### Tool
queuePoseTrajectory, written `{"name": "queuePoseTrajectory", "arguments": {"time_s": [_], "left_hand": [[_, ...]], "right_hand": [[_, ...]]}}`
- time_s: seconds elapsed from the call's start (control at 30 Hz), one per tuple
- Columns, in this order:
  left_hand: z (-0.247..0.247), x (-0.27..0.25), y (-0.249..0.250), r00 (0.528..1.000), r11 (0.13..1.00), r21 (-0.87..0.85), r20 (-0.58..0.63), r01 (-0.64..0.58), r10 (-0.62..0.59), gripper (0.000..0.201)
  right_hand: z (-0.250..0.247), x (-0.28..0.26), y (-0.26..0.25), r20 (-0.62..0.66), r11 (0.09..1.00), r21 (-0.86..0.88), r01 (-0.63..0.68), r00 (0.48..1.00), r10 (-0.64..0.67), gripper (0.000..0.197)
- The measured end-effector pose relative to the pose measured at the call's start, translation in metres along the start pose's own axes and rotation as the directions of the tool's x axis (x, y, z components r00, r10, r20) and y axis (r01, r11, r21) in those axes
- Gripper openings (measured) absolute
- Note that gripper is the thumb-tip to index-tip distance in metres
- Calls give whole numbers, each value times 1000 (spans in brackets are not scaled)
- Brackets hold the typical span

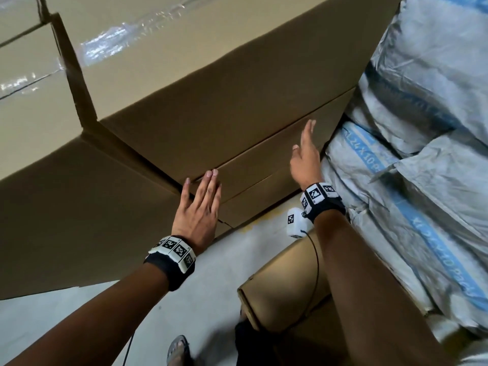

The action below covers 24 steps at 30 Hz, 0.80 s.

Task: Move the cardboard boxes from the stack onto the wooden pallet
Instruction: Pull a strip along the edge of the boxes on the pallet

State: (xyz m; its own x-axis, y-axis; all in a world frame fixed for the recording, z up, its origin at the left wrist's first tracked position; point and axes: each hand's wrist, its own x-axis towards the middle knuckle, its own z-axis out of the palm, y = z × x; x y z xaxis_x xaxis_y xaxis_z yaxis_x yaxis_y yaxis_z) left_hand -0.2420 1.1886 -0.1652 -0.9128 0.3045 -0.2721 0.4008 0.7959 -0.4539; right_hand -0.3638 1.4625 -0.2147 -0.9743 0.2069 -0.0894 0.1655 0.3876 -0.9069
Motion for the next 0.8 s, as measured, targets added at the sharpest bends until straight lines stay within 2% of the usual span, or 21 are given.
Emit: {"name": "queuePoseTrajectory", "arguments": {"time_s": [0.13,0.3,0.5,0.63,0.73,0.8], "left_hand": [[9,-2,-1,1000,1000,4,7,-8,8,71],[29,-5,1,994,998,63,106,-32,25,70],[56,-24,24,962,994,-27,250,-106,109,72],[71,-37,29,924,985,-169,366,-47,107,72],[77,-49,23,909,972,-234,405,4,94,75],[81,-60,13,914,941,-329,401,79,63,78]], "right_hand": [[-1,13,7,71,996,-33,-78,994,80,80],[8,13,11,124,991,-43,-127,984,131,81],[55,-18,53,309,964,11,-267,917,251,74],[80,-52,46,405,960,-28,-277,875,264,66],[103,-80,33,505,973,-42,-226,836,216,61],[119,-98,20,562,981,-41,-190,807,180,53]]}}
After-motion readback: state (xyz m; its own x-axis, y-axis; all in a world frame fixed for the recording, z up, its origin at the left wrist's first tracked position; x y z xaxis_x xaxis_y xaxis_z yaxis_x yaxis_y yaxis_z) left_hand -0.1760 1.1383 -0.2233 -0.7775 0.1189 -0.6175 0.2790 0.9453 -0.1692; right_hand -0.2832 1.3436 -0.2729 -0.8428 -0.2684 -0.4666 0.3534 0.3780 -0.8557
